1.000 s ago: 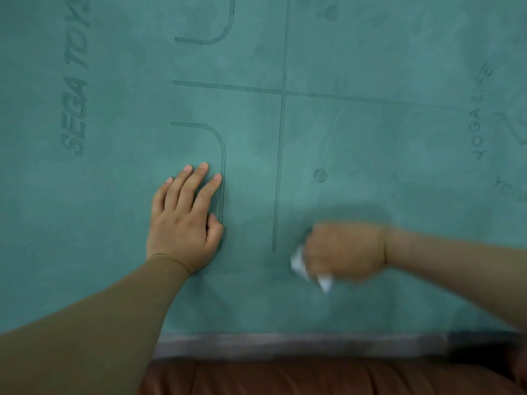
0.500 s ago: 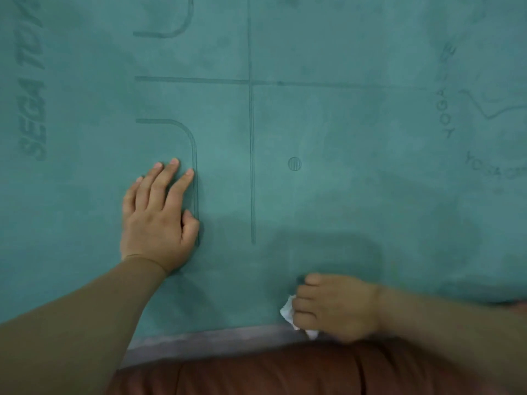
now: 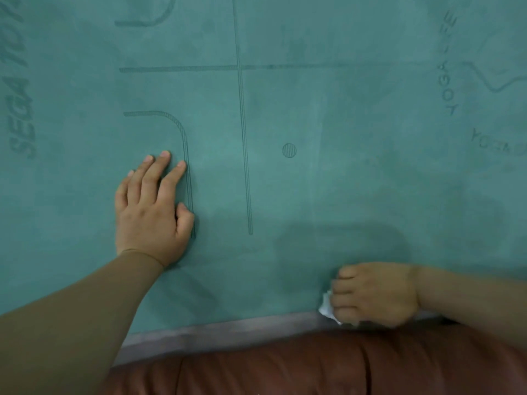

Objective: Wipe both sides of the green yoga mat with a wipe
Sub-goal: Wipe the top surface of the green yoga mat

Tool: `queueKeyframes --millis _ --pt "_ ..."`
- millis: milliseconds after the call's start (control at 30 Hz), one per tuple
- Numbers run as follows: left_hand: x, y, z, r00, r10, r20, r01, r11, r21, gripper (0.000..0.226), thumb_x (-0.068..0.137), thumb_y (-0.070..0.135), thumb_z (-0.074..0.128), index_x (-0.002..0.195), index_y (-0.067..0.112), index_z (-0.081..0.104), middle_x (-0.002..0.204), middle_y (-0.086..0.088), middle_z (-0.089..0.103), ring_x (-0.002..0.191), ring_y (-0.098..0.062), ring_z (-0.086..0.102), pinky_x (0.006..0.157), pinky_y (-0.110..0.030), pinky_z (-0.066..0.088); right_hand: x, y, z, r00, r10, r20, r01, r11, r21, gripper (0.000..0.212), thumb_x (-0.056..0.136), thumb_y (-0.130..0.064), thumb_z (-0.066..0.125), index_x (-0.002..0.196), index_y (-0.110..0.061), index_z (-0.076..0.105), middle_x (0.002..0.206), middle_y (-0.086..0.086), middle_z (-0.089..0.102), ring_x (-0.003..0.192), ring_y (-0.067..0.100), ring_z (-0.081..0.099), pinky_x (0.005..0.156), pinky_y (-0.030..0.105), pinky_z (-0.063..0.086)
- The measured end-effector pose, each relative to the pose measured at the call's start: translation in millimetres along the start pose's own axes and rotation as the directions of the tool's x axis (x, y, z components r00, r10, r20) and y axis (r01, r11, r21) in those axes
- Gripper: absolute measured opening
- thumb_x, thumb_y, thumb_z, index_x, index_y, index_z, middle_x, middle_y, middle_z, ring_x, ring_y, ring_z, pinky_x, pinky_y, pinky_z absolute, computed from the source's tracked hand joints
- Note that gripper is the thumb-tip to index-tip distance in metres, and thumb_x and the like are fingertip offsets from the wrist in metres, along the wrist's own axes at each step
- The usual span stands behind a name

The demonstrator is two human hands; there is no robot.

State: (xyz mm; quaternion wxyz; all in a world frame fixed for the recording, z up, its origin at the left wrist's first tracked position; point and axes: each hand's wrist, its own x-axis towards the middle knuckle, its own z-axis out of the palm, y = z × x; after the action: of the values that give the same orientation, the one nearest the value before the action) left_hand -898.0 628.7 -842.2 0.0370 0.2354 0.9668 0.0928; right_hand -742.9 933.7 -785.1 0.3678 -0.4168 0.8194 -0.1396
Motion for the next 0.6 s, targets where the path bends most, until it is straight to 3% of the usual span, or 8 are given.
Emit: queueKeyframes --millis 67,167,267,300,333,400,500,600 --pt "-0.1 -0.2 -0.1 1.0 0.0 0.0 0.0 1.0 0.005 0.064 0.079 0.026 0.041 0.141 0.011 0.049 0.152 -0.012 0.042 0.141 -0.031 0.032 0.117 -0.046 0.018 -1.8 30.0 -23.7 0.995 0.045 0.083 -0.053 0.994 0.097 0.016 0.089 -0.021 0.057 0.104 -0.018 0.062 0.091 0.001 0.064 0.088 0.024 0.062 0.068 0.028 0.04" --pt "1.1 0.7 0.9 1.0 -0.015 -0.001 0.015 1.0 -0.002 0.065 0.078 0.025 0.042 0.141 0.013 0.049 0.152 -0.01 0.041 0.142 -0.03 0.031 0.117 -0.047 0.018 14.2 117.5 -75.0 0.943 0.095 -0.319 -0.164 0.967 -0.197 0.01 0.078 -0.02 0.059 0.087 -0.02 0.063 0.078 0.002 0.066 0.074 0.027 0.062 0.063 0.027 0.043" --pt "-0.6 1.2 0.3 1.0 -0.017 -0.003 0.017 1.0 -0.005 0.064 0.078 0.023 0.043 0.141 0.013 0.049 0.152 -0.01 0.041 0.142 -0.031 0.031 0.116 -0.049 0.021 15.7 186.3 -125.2 0.564 0.43 -0.705 -0.701 0.7 -0.134 0.026 0.076 -0.027 0.038 0.087 -0.014 0.057 0.084 0.022 0.062 0.077 0.042 0.057 0.067 0.041 0.041" --pt "-0.6 1.2 0.5 1.0 -0.016 -0.006 0.016 1.0 -0.007 0.064 0.078 0.023 0.044 0.14 0.012 0.049 0.152 -0.011 0.041 0.142 -0.031 0.031 0.115 -0.05 0.021 15.0 191.5 -124.9 0.432 0.552 -0.713 -0.794 0.608 -0.009 0.027 0.078 -0.027 0.035 0.089 -0.012 0.055 0.088 0.023 0.06 0.081 0.043 0.055 0.07 0.044 0.04" --pt "0.0 0.9 0.9 1.0 -0.013 -0.005 0.013 1.0 -0.009 0.064 0.078 0.023 0.044 0.14 0.012 0.049 0.152 -0.011 0.041 0.142 -0.032 0.031 0.115 -0.05 0.022 15.6 185.1 -114.5 0.385 0.588 -0.712 -0.799 0.598 0.062 0.026 0.08 -0.025 0.036 0.091 -0.01 0.054 0.09 0.024 0.059 0.082 0.043 0.053 0.071 0.044 0.039" --pt "0.5 0.3 0.8 1.0 -0.012 0.008 0.012 1.0 -0.019 0.064 0.078 0.023 0.044 0.141 0.012 0.048 0.152 -0.011 0.04 0.142 -0.032 0.031 0.116 -0.05 0.021 16.4 139.4 -69.8 0.518 0.477 -0.71 -0.649 0.76 0.037 0.018 0.082 -0.02 0.045 0.093 -0.01 0.055 0.087 0.018 0.058 0.077 0.036 0.051 0.068 0.042 0.037" --pt "0.4 0.4 0.8 1.0 -0.013 0.01 0.014 1.0 -0.021 0.064 0.078 0.023 0.044 0.141 0.011 0.048 0.152 -0.011 0.04 0.142 -0.032 0.031 0.116 -0.05 0.02 -4.7 22.7 8.2 0.903 0.2 -0.381 -0.228 0.973 -0.031 0.011 0.083 -0.025 0.056 0.093 -0.02 0.056 0.079 0.0 0.056 0.071 0.025 0.051 0.063 0.037 0.039" --pt "-0.2 0.4 0.9 1.0 -0.014 -0.004 0.014 1.0 -0.007 0.064 0.078 0.023 0.043 0.14 0.011 0.049 0.151 -0.012 0.042 0.141 -0.032 0.032 0.115 -0.051 0.022 -30.7 -6.2 38.0 0.987 -0.119 -0.109 0.093 0.971 -0.22 0.004 0.09 -0.027 0.048 0.089 -0.025 0.051 0.082 -0.004 0.047 0.072 0.016 0.051 0.068 0.031 0.036"
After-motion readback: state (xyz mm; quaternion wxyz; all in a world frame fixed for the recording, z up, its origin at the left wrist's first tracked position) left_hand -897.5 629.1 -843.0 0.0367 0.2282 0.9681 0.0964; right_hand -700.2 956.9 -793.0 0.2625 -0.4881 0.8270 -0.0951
